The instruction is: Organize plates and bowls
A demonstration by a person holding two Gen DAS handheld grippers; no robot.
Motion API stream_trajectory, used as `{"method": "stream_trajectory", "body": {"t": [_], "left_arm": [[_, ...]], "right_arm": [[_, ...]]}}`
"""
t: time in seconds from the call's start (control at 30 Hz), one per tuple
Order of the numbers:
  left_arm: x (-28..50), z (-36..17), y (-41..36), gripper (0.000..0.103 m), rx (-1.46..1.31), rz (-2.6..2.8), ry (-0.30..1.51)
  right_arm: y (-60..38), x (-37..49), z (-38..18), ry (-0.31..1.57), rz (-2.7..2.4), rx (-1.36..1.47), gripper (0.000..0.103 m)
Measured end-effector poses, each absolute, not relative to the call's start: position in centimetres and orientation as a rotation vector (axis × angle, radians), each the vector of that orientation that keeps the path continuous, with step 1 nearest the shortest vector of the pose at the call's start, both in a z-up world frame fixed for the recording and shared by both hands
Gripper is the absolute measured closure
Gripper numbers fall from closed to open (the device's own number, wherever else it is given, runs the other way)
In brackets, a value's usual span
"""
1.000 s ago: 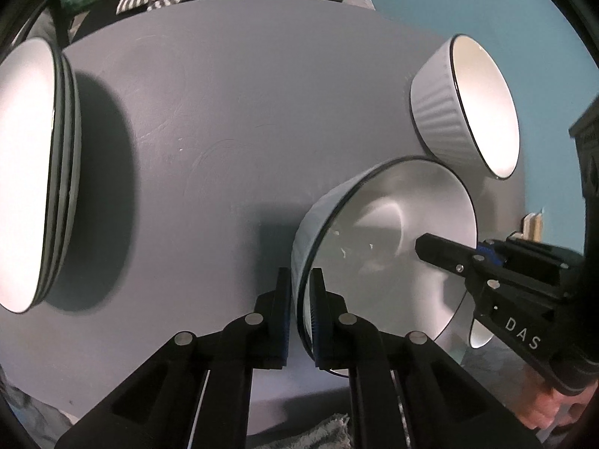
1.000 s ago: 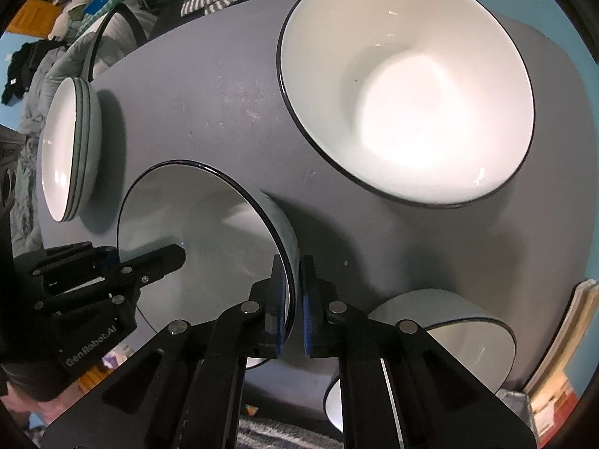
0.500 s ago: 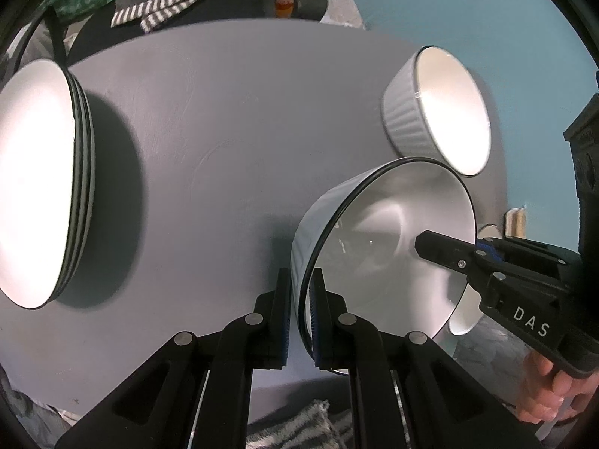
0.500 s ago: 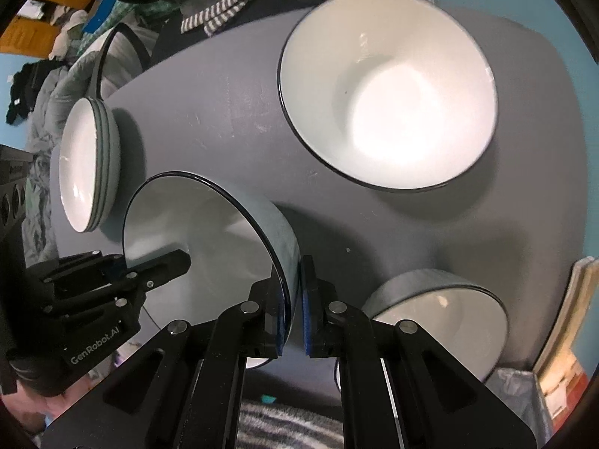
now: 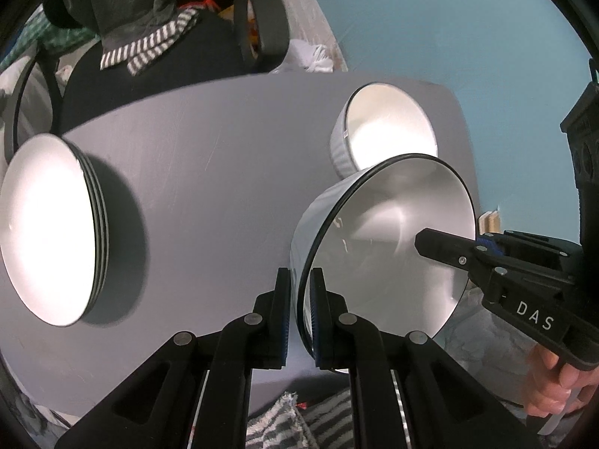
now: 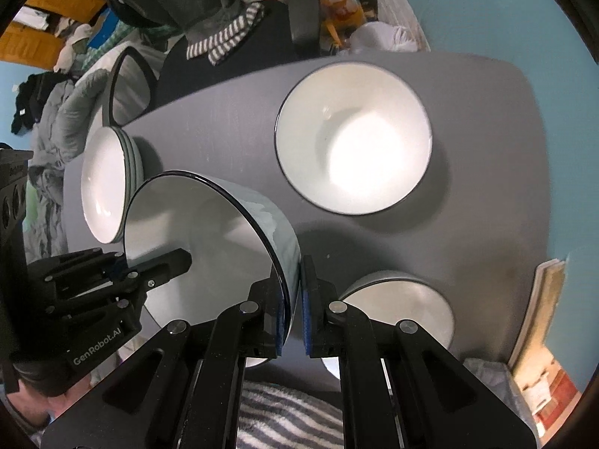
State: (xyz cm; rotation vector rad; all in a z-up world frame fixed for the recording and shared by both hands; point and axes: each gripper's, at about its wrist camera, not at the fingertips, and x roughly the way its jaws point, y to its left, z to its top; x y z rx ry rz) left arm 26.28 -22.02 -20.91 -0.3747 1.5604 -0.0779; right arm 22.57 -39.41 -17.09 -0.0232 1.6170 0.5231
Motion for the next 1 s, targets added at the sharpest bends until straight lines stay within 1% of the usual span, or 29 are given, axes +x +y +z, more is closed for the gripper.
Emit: {"method": "stream_trajectory", "body": {"t": [0.4, 0.77, 1.0], "left_arm": [[29.4, -20.9, -25.0, 0.094, -0.330, -0.094, 1.521], [32.5, -22.4, -27.2, 0.094, -0.274, -0.103, 1.537], [33.7, -23.8, -27.2, 0.094, -0.264, -0.096, 1.567]], "right_arm": [[-41.3, 26.4, -15.6, 1.590, 0.478, -0.002, 0.095], [-43.1, 29.7, -16.4, 1.604, 0.439, 0.038, 0.095], [-43.2, 31.2, -17.6, 1.623, 0.428, 0.049, 0.095]]}}
